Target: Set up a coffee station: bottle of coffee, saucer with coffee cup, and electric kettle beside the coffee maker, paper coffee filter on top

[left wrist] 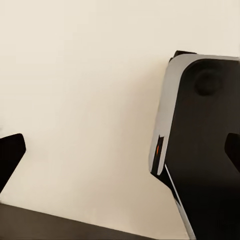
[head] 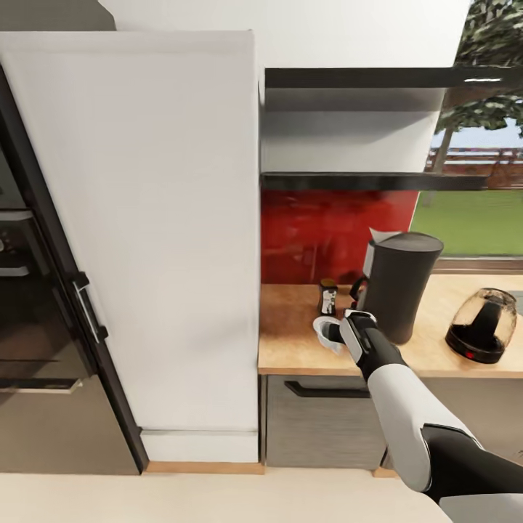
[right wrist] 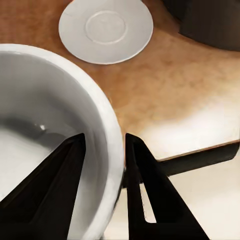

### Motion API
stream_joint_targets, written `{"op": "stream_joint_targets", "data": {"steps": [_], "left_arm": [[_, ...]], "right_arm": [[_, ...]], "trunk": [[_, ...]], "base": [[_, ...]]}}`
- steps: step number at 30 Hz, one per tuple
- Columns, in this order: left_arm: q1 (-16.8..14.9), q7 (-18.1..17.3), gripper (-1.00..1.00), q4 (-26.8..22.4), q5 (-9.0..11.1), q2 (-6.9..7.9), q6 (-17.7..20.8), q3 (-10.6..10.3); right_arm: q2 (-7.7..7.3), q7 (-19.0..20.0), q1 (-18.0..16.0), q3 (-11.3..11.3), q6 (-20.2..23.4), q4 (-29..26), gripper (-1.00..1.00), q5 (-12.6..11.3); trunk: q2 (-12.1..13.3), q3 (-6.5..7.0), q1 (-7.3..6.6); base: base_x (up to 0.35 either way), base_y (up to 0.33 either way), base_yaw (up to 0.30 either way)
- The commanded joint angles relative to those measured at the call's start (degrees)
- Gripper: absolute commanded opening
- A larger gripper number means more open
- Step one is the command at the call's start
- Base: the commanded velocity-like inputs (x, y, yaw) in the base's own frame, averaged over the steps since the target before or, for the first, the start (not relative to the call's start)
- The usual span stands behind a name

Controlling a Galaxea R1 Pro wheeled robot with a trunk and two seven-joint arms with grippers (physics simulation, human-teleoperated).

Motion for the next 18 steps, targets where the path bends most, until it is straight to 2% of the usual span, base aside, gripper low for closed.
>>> {"op": "stream_joint_targets", "data": {"steps": [1,5,12,18], "left_arm": [[0.00,-0.27,1.00,0.18,-0.49,0.04,-0.09,0.50],[0.00,-0.26,1.00,0.40,-0.49,0.08,-0.09,0.50],[0.13,-0.26,1.00,0.58,-0.49,0.09,-0.09,0.50],[0.50,-0.26,1.00,0.61,-0.49,0.09,-0.09,0.50]], "right_arm": [[0.08,-0.25,-0.05,-0.25,0.15,-0.09,-1.00,-0.29],[0.08,-0.25,-0.02,-0.33,0.15,-0.06,-1.00,-0.29],[0.02,-0.33,-0.04,-0.69,0.24,-0.11,-1.00,-0.29],[-0.01,-0.34,-0.04,-2.17,0.24,-0.11,-1.00,-0.21]], "trunk": [[-0.12,-0.12,0.07],[-0.12,-0.12,0.07],[-0.12,-0.12,0.07],[-0.12,-0.12,0.07]], "base": [[0.281,0.227,0.000],[0.208,0.123,0.000],[0.019,0.009,0.000],[0.000,0.000,-0.007]]}}
